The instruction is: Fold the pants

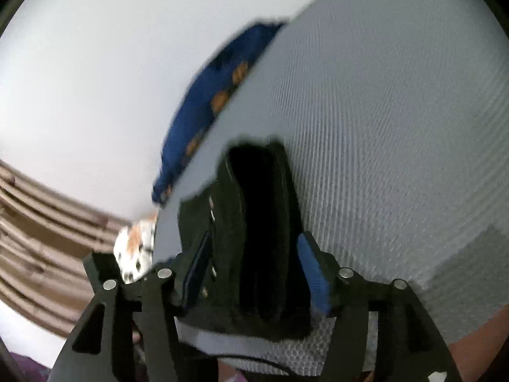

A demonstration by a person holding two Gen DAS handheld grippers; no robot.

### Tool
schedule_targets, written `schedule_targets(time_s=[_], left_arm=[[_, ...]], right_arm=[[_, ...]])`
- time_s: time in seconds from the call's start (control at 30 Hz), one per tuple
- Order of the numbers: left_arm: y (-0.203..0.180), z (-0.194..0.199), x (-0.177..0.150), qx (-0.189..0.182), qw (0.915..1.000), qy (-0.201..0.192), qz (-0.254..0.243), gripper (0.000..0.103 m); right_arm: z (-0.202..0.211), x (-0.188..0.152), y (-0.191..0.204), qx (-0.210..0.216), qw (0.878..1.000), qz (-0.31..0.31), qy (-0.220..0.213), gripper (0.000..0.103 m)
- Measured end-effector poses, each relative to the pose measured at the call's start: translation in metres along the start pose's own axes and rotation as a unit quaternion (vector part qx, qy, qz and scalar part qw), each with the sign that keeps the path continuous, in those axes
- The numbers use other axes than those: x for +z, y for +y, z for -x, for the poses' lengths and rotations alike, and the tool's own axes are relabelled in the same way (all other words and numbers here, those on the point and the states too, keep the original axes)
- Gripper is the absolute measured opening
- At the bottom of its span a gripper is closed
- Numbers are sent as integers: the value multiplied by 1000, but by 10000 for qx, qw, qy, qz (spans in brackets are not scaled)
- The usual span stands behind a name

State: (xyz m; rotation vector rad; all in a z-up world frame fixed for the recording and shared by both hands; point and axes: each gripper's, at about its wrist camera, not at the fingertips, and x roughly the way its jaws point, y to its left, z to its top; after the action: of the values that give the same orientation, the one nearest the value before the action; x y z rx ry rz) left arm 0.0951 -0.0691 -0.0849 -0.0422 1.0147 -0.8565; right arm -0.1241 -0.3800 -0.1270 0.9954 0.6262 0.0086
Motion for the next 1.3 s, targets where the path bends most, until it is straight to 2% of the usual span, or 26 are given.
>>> schedule_targets(time_s=[0.07,0.17,0.23,0.27,0.37,0.4,0.43,0.6,0.67,0.77,0.97,1.07,1.13,1.3], left_arm=[[-1,0,8,94,9999,-53,-111,81],[-2,-10,18,224,9996,-7,-186,81],[-3,-17,23,371,9990,35,-266,81],[-3,-23,26,575,9977,87,-337,81],[-2,-33,29,824,9956,148,-422,81],[-2,-34,29,902,9949,148,-431,81],[-2,-35,29,976,9941,146,-446,81],[-4,-31,25,1593,9847,40,-707,81],[-6,-29,24,1804,9800,18,-843,81],[-9,-27,22,2025,9745,-29,-970,88],[-18,-23,18,2146,9695,-66,-1183,91],[-21,-25,19,2232,9664,-47,-1270,91],[-22,-25,18,2255,9658,-31,-1279,91],[-20,-28,19,2305,9651,32,-1246,91]], right_arm=[[7,6,11,111,9997,143,-160,57],[-1,12,34,60,9977,636,-235,58],[-27,11,52,-136,9951,984,-26,58],[-35,11,53,-244,9937,1092,38,58],[-62,3,52,-787,9851,1492,331,58],[-73,1,47,-1044,9814,1514,551,58],[-77,0,45,-1122,9802,1501,637,58],[-47,7,47,-748,9884,1299,258,58],[-36,9,48,-725,9893,1253,154,62],[-27,7,45,-870,9888,1215,61,69],[-29,0,30,-1175,9876,1021,190,75],[-33,-5,27,-1172,9885,922,233,76],[-33,-5,24,-1164,9888,903,250,82],[-39,-6,23,-1179,9885,908,254,82]])
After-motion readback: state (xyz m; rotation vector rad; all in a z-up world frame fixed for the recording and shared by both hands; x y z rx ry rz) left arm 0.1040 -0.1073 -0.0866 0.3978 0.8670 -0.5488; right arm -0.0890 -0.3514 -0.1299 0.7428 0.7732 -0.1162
